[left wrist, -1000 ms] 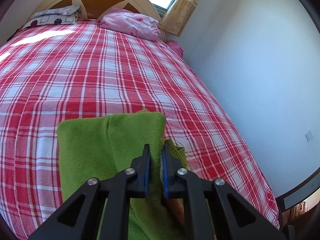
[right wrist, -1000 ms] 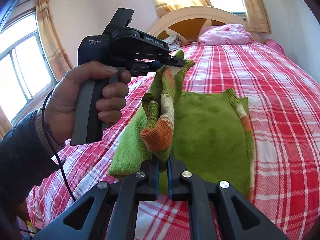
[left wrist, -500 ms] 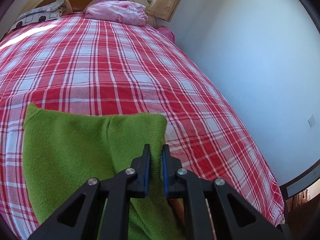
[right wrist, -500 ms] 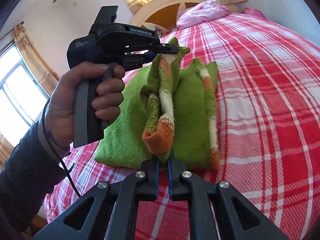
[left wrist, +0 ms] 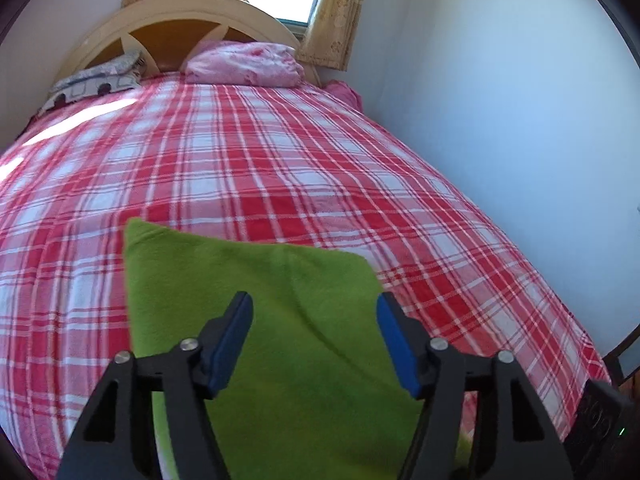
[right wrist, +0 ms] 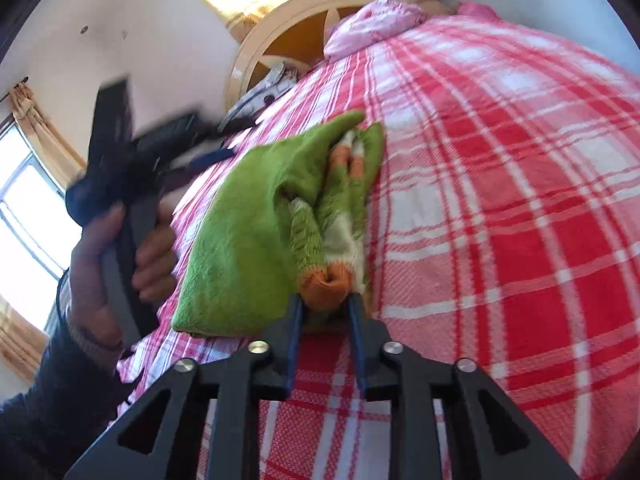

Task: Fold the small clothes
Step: 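Lay the folded edge down and open the left tool, then press the folded sweater flat with the right tool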

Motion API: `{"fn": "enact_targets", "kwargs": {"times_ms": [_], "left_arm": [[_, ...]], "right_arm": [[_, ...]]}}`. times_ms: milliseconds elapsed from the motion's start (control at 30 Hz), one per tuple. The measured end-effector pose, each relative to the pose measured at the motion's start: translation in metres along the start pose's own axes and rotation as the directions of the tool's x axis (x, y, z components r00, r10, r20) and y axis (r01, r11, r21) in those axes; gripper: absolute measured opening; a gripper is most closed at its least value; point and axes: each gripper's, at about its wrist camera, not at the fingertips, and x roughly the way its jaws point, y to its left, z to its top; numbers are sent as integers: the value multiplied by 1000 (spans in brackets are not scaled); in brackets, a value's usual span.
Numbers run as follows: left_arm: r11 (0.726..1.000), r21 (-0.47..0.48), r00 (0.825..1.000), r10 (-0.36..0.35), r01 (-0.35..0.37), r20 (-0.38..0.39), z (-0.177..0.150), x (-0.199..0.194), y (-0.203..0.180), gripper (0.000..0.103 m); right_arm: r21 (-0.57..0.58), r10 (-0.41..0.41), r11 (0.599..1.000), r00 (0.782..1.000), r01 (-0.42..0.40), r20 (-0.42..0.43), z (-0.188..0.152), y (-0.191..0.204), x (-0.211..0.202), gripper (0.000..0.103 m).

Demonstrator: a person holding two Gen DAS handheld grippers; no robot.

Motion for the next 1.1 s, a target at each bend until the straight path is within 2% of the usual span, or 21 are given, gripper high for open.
{"fn": "enact_targets", "kwargs": {"times_ms": [33, 100, 200, 233, 267, 367, 400, 433, 500, 600, 667, 833, 867, 933, 1000, 1100], "left_arm": [[1000, -1, 1000, 30, -30, 7, -7, -7, 10, 75], [996, -15, 996, 93, -93, 11, -28, -20, 29, 76], [984, -39, 984, 175, -175, 6, -59, -30, 52, 76], [982, -58, 983, 182, -182, 6, -69, -31, 58, 80], [981, -83, 985, 174, -173, 5, -75, -31, 63, 84], [980, -149, 991, 136, -134, 9, -86, -29, 69, 84], [980, -152, 991, 133, -129, 15, -87, -29, 68, 84], [981, -142, 990, 136, -132, 24, -87, -28, 65, 84], [984, -112, 989, 144, -138, 43, -88, -28, 58, 85], [987, -74, 987, 149, -144, 55, -95, -31, 53, 97], [988, -52, 988, 145, -143, 54, -97, -29, 50, 100], [989, -6, 989, 147, -147, -13, -100, -14, 45, 103], [988, -4, 988, 153, -153, -23, -100, -13, 45, 103], [988, -7, 988, 155, -155, -19, -101, -14, 45, 103], [988, -18, 988, 151, -151, -15, -103, -16, 46, 103], [990, -27, 990, 139, -140, -22, -104, -16, 47, 103]], "right_arm": [[-11, -30, 999, 999, 31, 35, 4, 2, -6, 45], [-24, -18, 1000, 996, 20, 83, 15, 9, -13, 45], [-45, 25, 999, 997, -21, 70, 35, 23, -1, 45], [-54, 36, 998, 997, -33, 63, 42, 29, 7, 45], [-65, 42, 997, 998, -39, 47, 48, 36, 17, 45], [-102, 22, 994, 999, -26, -46, 59, 51, 53, 43], [-108, -14, 994, 999, 9, -49, 61, 51, 61, 37], [-124, -74, 990, 995, 66, -60, 62, 51, 68, 15], [-108, -106, 989, 993, 101, -44, 61, 41, 68, 14], [-86, -135, 988, 990, 131, -38, 51, 25, 61, 13], [-87, -146, 986, 988, 141, -42, 45, 20, 59, 13], [-117, -175, 979, 983, 168, -49, 53, 26, 64, 15], [-116, -186, 977, 982, 181, -34, 56, 30, 61, 19], [-149, -219, 963, 975, 224, 48, 63, 48, 48, 21], [-191, -192, 959, 977, 207, 94, 69, 67, 41, 21], [-261, -101, 959, 994, 107, 38, 77, 92, 55, 21]]}}
